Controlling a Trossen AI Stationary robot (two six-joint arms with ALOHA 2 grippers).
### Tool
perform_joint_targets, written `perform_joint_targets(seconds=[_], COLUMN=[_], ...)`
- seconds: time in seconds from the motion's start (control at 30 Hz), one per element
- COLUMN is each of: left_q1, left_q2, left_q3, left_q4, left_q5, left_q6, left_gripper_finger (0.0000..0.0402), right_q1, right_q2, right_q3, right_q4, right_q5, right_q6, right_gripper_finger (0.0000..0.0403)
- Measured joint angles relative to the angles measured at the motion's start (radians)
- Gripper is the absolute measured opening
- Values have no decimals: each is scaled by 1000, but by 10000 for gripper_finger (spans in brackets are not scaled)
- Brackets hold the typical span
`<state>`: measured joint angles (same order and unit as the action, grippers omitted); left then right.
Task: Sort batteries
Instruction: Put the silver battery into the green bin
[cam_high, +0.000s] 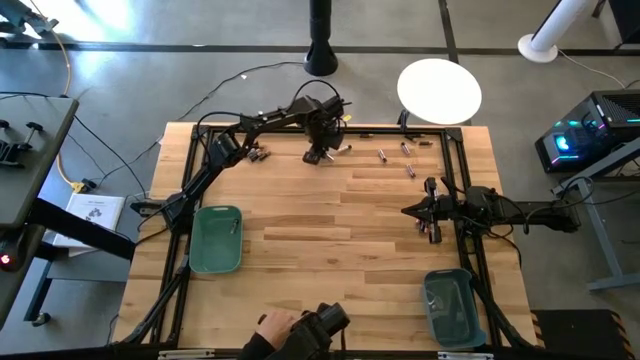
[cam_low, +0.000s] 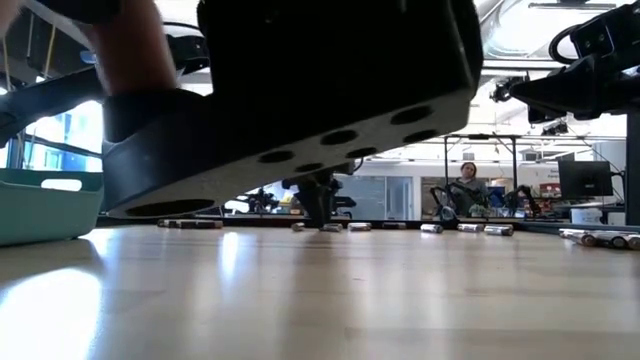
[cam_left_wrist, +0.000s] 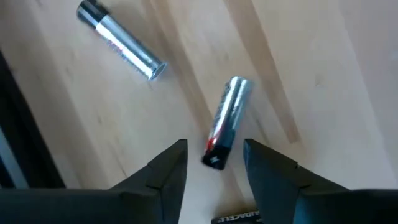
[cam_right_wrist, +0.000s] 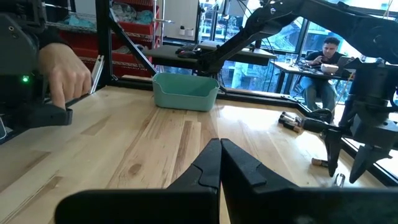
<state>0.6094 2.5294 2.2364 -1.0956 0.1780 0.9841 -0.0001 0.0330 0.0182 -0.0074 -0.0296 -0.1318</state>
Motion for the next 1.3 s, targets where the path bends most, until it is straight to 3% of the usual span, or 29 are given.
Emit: perform_joint_targets(seconds=[0.13,0.47,0.6,0.83,1.13,1.3], left_q1=[1,0,1,2,2,0], left_q2=[0,0,-2,-3,-6,-6], left_q3=[0,0,1,3,-44,-44], left_q4=[-1,-31,-31,-64,-76,-78], left_q5=[0,42,51,1,-43,-45], left_q6=[10,112,136,161,217,202], left_gripper_finger=[147,47,31,36,103,115], right_q1=[0,0,0,0,0,0], right_q2=[0,0,0,0,0,0], right_q3=[0,0,0,0,0,0], right_q4=[0,0,0,0,0,0], right_q5=[0,0,0,0,0,0], right_q6=[0,0,0,0,0,0], right_gripper_finger=[0,0,0,0,0,0])
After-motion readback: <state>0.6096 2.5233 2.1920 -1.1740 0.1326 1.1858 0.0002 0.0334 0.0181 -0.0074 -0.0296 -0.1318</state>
